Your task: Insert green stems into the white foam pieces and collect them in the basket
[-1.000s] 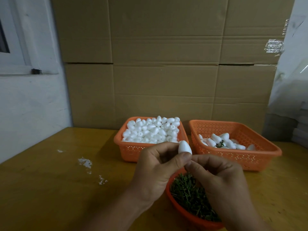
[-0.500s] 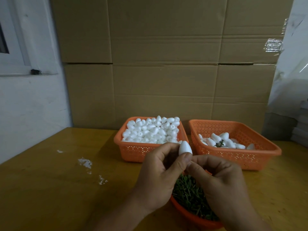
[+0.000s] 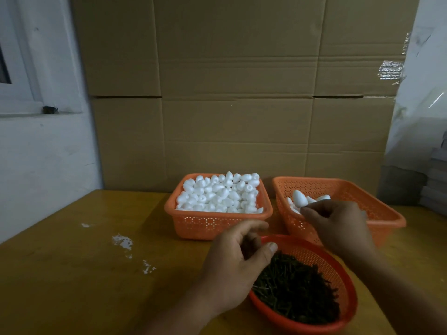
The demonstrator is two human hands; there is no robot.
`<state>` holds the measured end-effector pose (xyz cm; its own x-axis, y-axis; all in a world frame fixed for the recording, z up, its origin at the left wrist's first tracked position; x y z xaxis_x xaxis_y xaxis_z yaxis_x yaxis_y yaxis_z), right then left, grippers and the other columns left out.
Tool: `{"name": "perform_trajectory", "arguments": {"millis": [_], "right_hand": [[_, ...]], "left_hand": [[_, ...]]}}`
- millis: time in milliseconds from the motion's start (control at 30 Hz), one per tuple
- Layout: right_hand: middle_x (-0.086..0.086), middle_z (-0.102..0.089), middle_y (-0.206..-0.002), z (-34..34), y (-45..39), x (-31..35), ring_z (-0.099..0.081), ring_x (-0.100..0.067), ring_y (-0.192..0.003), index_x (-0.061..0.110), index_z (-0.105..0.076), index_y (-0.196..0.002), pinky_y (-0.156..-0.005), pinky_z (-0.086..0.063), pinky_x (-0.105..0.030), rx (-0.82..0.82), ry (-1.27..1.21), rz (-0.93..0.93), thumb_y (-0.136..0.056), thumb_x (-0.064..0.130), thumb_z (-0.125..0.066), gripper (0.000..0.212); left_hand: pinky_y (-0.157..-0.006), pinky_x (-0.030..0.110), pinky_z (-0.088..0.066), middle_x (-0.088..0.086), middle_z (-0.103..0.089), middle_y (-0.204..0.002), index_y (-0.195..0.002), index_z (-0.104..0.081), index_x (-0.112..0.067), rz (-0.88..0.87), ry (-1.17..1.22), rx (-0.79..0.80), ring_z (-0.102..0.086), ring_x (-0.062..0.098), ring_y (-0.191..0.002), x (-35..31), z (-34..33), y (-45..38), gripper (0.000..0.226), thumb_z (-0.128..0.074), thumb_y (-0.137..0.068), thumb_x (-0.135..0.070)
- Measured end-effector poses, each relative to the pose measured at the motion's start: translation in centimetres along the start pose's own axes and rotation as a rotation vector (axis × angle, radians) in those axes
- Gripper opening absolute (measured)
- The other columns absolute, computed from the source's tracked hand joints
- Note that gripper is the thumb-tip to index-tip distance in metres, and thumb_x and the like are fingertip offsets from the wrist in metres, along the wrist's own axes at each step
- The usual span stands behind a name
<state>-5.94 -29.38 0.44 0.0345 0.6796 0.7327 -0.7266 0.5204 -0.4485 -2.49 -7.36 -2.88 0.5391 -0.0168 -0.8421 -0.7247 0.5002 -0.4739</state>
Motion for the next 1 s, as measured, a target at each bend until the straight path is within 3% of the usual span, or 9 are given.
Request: {"name": "perform_trajectory", "arguments": {"millis": [133,267,333,433,500,600,800,900,1000], "right_hand": [[-0.001,-0.067,-0.056,0.4,-4.5,-3.6,-0.06,-0.021,-0.052,0.025,-0.076,-0.076,-0.053,-0.041,-0.03,0.039,0.286,-0.102,-0.09,0.032,-0.071,0.016],[-0.002,-0.066,-0.062,0.8,-7.3,-5.5,-0.063,-0.019,-0.056,0.026,-0.075,-0.078,-0.051,-0.043,-0.024,0.064,0.506,-0.177,-0.09,0.04,-0.069,0.02],[-0.005,-0.066,-0.064,0.8,-8.3,-6.0,-0.063,-0.02,-0.058,0.017,-0.07,-0.071,-0.054,-0.048,-0.026,0.075,0.579,-0.197,-0.09,0.038,-0.069,0.028],[-0.006,-0.065,-0.072,0.4,-9.2,-6.3,-0.064,-0.021,-0.065,0.014,-0.062,-0.076,-0.066,-0.059,-0.036,0.104,0.669,-0.203,-0.088,0.03,-0.069,0.021],[-0.005,-0.064,-0.073,0.0,-9.2,-6.1,-0.063,-0.019,-0.065,0.015,-0.059,-0.077,-0.061,-0.056,-0.032,0.13,0.711,-0.196,-0.089,0.031,-0.07,0.023],[-0.004,-0.064,-0.073,-0.1,-9.2,-5.9,-0.062,-0.017,-0.064,0.015,-0.057,-0.077,-0.054,-0.047,-0.028,0.159,0.73,-0.206,-0.089,0.034,-0.069,0.025],[-0.004,-0.064,-0.072,0.2,-7.9,-4.6,-0.062,-0.017,-0.065,0.014,-0.059,-0.077,-0.061,-0.054,-0.031,0.168,0.728,-0.193,-0.091,0.031,-0.065,0.023],[-0.003,-0.056,-0.06,0.6,-6.5,-3.1,-0.051,-0.017,-0.053,0.01,-0.059,-0.067,-0.053,-0.042,-0.028,0.143,0.612,-0.161,-0.093,0.022,-0.06,0.03],[0.001,-0.054,-0.051,0.7,-3.5,-0.3,-0.047,-0.019,-0.046,0.014,-0.061,-0.057,-0.054,-0.039,-0.031,0.13,0.431,-0.033,-0.093,0.015,-0.058,0.036]], "left_hand": [[-0.072,0.034,-0.057,-0.012,-0.065,-0.084,-0.111,-0.064,-0.044,-0.014,-0.041,0.022,-0.064,0.007,-0.077,0.0,-0.2,0.0,0.034,-0.066,-0.079,-0.055],[-0.072,0.031,-0.056,-0.013,-0.066,-0.083,-0.111,-0.064,-0.045,-0.011,-0.042,0.027,-0.063,0.005,-0.076,0.1,-0.2,-0.1,0.034,-0.065,-0.078,-0.055],[-0.071,0.029,-0.056,-0.013,-0.065,-0.083,-0.111,-0.064,-0.046,-0.013,-0.056,0.031,-0.063,0.005,-0.076,0.2,-0.3,0.0,0.033,-0.065,-0.079,-0.055],[-0.07,0.026,-0.055,-0.015,-0.064,-0.083,-0.11,-0.064,-0.047,-0.013,-0.08,0.044,-0.062,0.004,-0.075,0.1,-0.3,0.0,0.032,-0.064,-0.079,-0.056],[-0.069,0.026,-0.054,-0.016,-0.064,-0.082,-0.11,-0.064,-0.047,-0.012,-0.089,0.044,-0.062,0.003,-0.074,0.1,-0.3,0.1,0.032,-0.064,-0.08,-0.056],[-0.069,0.026,-0.054,-0.017,-0.063,-0.08,-0.11,-0.064,-0.045,-0.009,-0.09,0.048,-0.061,0.003,-0.073,0.0,-0.4,0.2,0.031,-0.063,-0.081,-0.055],[-0.067,0.024,-0.052,-0.017,-0.062,-0.077,-0.106,-0.067,-0.039,-0.008,-0.095,0.062,-0.059,0.001,-0.07,-0.3,-0.5,0.2,0.023,-0.065,-0.084,-0.047],[-0.068,0.029,-0.054,-0.014,-0.065,-0.079,-0.099,-0.068,-0.036,-0.016,-0.106,0.06,-0.062,0.005,-0.073,-0.5,-0.3,0.1,0.014,-0.065,-0.087,-0.042],[-0.069,0.03,-0.054,-0.01,-0.066,-0.08,-0.09,-0.065,-0.031,-0.035,-0.103,0.054,-0.062,0.006,-0.074,-0.7,-0.2,0.1,0.003,-0.063,-0.092,-0.033]]}}
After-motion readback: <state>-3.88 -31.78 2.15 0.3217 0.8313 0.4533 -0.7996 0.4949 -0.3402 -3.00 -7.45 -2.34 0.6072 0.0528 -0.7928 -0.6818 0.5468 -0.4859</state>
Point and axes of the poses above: each hand's wrist, its own y-axis away from the middle knuckle, its own z-axis out of the back of the hand, x = y × z, the point moved 10 cm from there along -y, towards the middle knuckle
